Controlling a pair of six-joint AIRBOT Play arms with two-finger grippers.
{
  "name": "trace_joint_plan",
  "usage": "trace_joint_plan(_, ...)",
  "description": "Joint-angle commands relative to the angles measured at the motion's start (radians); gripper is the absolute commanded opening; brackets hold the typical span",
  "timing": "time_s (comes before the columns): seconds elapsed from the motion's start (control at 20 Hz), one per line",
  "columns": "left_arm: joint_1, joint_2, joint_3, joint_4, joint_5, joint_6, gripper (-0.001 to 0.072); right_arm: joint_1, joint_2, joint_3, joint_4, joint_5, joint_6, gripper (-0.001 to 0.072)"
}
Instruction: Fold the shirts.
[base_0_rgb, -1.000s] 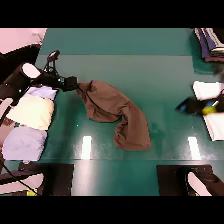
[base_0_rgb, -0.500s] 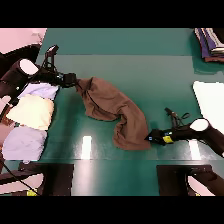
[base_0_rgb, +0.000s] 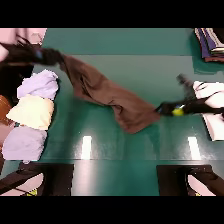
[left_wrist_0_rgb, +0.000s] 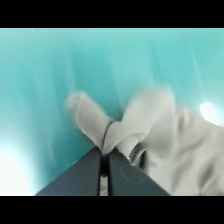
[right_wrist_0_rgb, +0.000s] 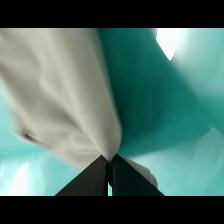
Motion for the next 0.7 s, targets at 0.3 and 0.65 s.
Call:
trace_joint_plan(0.3,0.004,0.313,0.424,0.053,-0.063,0.0,0.0028,-0.382,0.251,0.671,-0.108,0.207,-0.004,0.0014)
trace_joint_plan(0.65,0.004,0.362,0.515,0.02,-0.181,-0.002,0.0028,-0.509,0.185,0.985,-0.105,0.401,-0.003,0.0013)
